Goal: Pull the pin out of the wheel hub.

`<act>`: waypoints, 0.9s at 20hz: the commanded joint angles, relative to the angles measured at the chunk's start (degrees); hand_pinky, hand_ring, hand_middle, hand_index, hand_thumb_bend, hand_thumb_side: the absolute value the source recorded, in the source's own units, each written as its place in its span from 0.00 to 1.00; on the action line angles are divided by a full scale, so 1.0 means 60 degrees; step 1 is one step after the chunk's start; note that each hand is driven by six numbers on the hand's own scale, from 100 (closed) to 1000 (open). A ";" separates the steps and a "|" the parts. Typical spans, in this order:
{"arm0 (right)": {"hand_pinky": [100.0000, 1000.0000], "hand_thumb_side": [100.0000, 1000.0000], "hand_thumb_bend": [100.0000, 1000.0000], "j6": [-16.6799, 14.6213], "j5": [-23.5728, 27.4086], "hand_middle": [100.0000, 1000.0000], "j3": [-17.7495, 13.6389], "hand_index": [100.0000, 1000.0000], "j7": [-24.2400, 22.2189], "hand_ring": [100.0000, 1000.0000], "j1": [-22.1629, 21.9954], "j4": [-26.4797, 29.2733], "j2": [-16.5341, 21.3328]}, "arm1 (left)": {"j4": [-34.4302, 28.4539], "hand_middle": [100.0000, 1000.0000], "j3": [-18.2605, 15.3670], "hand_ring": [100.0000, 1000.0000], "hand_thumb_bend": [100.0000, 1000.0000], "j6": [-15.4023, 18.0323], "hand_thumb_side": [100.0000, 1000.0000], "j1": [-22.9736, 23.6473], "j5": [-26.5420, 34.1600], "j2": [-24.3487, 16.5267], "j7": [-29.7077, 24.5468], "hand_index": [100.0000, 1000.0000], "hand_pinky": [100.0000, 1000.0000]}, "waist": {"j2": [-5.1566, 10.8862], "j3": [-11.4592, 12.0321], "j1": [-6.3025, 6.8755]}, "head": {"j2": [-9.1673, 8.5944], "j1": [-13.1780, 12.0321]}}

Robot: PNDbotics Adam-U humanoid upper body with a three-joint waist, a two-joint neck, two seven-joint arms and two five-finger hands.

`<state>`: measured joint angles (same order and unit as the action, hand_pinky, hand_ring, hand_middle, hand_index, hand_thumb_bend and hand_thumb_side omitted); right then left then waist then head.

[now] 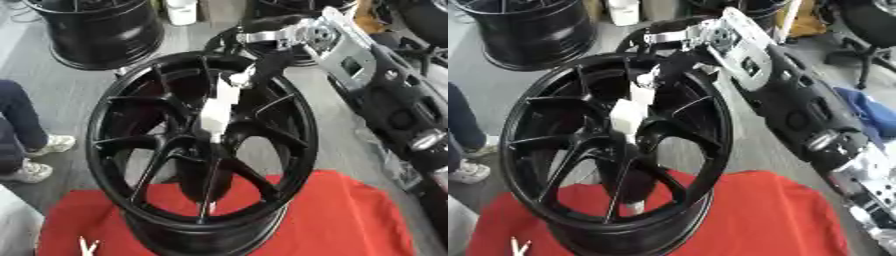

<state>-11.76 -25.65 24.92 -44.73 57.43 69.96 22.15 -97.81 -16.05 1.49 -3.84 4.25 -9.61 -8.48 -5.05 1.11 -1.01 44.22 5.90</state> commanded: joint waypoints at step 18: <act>0.83 0.69 0.00 -0.0225 -0.0315 1.00 -0.0004 0.97 -0.0112 0.86 -0.0079 -0.0636 -0.0231 | -0.0084 0.61 -0.0012 0.59 0.47 0.0006 0.70 -0.0053 -0.0035 -0.0134 -0.0040 0.71 0.59 | 0.0135 -0.0006 0.0050 | -0.0017 0.0059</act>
<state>-12.86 -27.35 25.14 -45.43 55.91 66.06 20.33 -97.78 -16.06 1.47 -3.84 4.24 -9.59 -8.54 -5.05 1.12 -0.94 44.22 6.15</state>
